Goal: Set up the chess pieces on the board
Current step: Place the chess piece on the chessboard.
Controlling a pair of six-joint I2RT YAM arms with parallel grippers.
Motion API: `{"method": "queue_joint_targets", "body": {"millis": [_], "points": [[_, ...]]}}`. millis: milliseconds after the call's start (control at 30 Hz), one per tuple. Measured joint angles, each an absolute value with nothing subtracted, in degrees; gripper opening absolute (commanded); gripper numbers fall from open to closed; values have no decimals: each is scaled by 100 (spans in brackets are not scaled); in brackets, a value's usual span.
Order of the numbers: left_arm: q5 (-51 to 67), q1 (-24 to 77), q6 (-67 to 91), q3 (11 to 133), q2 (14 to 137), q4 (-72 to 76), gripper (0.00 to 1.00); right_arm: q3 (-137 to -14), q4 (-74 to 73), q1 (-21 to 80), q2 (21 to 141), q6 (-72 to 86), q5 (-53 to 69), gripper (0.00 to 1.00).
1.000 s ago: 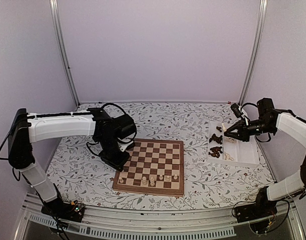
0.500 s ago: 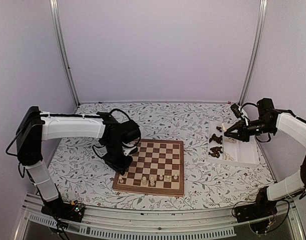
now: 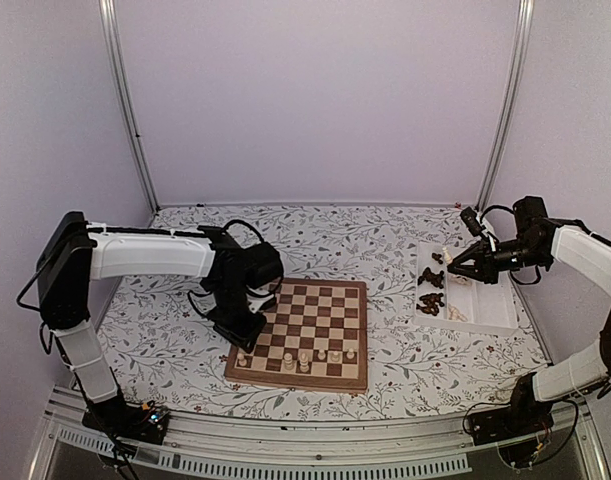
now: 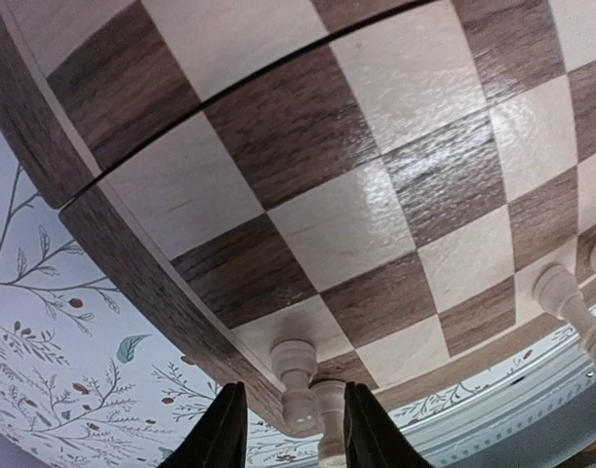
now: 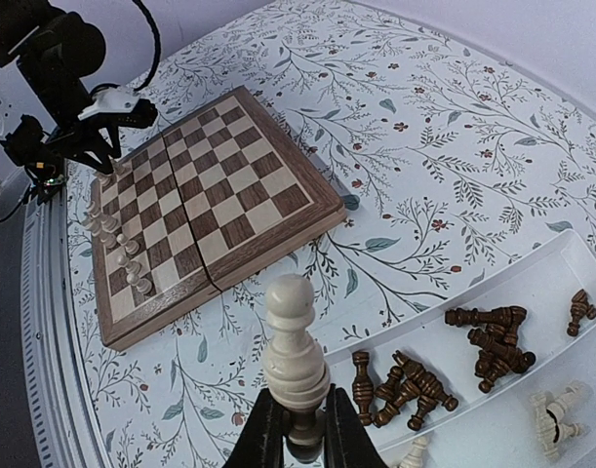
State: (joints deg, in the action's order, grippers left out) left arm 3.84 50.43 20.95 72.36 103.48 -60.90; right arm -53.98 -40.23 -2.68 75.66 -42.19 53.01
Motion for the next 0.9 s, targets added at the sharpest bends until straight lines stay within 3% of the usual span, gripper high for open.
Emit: {"method": "queue_joint_targets", "body": {"millis": [100, 200, 400, 667, 900], "points": [[377, 5043, 2097, 7328, 10350, -6104, 43, -5398, -4023, -268, 7566, -4222, 5301, 8], [336, 5043, 2110, 7590, 10339, -6160, 54, -5398, -4023, -263, 7566, -4222, 5301, 8], [-34, 5094, 2123, 8521, 9856, -6047, 52, -5398, -4023, 272, 7566, -4219, 5096, 8], [117, 5360, 2331, 7839, 8567, -3494, 51, -5774, -4300, 1955, 7749, -4270, 4845, 8], [832, 5520, 2777, 7286, 8833, -1610, 51, -6296, -4569, 2668, 7922, -4285, 4807, 8]]}}
